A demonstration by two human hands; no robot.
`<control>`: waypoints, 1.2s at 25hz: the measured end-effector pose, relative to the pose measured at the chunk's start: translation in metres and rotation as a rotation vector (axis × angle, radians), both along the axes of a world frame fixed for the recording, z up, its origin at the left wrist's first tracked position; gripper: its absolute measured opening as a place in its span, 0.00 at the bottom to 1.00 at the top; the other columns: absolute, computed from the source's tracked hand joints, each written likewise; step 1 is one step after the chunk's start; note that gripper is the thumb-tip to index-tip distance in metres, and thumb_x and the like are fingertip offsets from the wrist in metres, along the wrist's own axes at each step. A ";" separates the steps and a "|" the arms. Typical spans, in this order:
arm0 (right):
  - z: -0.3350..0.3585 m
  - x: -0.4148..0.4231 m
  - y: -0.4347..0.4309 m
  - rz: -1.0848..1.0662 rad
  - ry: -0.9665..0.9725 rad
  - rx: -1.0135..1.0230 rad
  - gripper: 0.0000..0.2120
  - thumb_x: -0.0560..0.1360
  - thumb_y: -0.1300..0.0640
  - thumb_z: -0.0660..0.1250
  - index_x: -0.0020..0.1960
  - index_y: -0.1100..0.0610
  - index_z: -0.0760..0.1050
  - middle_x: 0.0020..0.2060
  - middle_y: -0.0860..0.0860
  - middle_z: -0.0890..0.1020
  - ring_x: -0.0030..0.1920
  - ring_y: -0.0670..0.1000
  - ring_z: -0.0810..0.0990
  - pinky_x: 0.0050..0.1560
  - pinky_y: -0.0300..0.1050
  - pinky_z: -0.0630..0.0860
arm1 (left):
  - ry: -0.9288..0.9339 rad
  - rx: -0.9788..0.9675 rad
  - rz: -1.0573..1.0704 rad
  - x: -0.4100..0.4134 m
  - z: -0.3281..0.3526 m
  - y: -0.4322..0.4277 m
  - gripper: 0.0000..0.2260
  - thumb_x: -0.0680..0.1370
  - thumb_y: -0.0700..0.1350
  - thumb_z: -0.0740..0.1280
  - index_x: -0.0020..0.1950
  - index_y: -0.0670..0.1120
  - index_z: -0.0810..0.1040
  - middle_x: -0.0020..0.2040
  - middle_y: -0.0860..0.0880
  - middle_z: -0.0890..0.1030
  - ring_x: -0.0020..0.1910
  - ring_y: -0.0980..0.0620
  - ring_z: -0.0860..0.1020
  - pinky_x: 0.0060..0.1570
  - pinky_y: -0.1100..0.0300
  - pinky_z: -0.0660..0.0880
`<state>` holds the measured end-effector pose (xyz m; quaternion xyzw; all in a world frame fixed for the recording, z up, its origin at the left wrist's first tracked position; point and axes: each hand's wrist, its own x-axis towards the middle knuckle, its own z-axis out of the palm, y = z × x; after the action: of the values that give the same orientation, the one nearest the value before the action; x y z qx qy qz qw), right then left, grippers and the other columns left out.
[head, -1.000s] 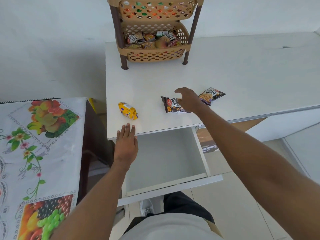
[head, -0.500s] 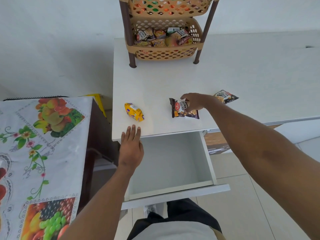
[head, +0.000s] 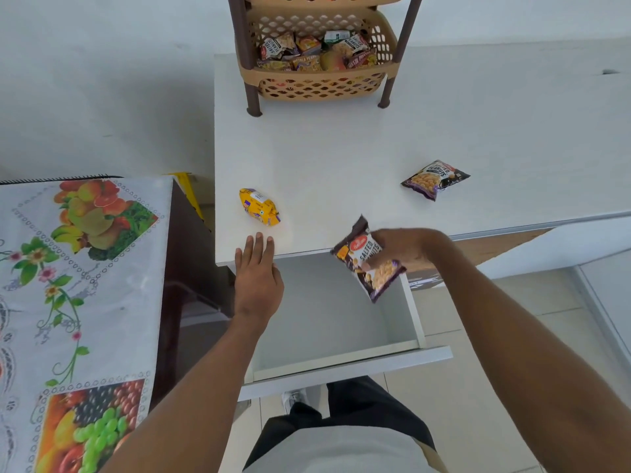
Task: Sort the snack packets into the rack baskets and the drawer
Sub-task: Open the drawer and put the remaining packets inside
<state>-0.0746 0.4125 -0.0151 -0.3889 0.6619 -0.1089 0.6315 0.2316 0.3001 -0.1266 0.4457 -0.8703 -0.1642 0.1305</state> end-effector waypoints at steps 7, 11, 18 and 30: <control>-0.120 0.061 0.042 -0.449 -0.034 0.226 0.17 0.75 0.64 0.75 0.62 0.58 0.78 0.54 0.59 0.87 0.54 0.61 0.86 0.62 0.57 0.82 | -0.040 -0.029 -0.009 0.002 -0.001 0.000 0.27 0.81 0.38 0.60 0.81 0.41 0.64 0.82 0.40 0.62 0.83 0.39 0.58 0.81 0.38 0.54; -0.174 0.079 0.041 -0.650 0.077 0.152 0.14 0.74 0.65 0.75 0.58 0.59 0.79 0.50 0.58 0.87 0.43 0.54 0.84 0.46 0.46 0.82 | -0.049 -0.040 -0.010 0.002 -0.002 -0.001 0.28 0.81 0.39 0.61 0.82 0.41 0.63 0.83 0.40 0.61 0.83 0.39 0.58 0.81 0.38 0.54; -0.239 0.091 0.042 -0.685 0.380 0.095 0.31 0.68 0.58 0.83 0.64 0.61 0.71 0.58 0.57 0.83 0.60 0.59 0.82 0.57 0.51 0.80 | -0.032 -0.074 -0.004 0.003 -0.006 0.000 0.29 0.80 0.38 0.62 0.82 0.41 0.63 0.83 0.40 0.61 0.83 0.40 0.57 0.81 0.39 0.54; -0.172 0.089 0.046 -0.266 0.866 -0.252 0.13 0.78 0.51 0.69 0.61 0.53 0.76 0.54 0.52 0.81 0.53 0.55 0.83 0.51 0.50 0.81 | -0.083 -0.083 0.003 0.001 -0.002 0.002 0.27 0.82 0.36 0.61 0.82 0.41 0.64 0.83 0.40 0.61 0.83 0.40 0.57 0.81 0.39 0.54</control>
<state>0.0141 0.4583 -0.1871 -0.3841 0.8901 -0.0963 0.2257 0.2329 0.3017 -0.1289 0.4478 -0.8802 -0.1091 0.1129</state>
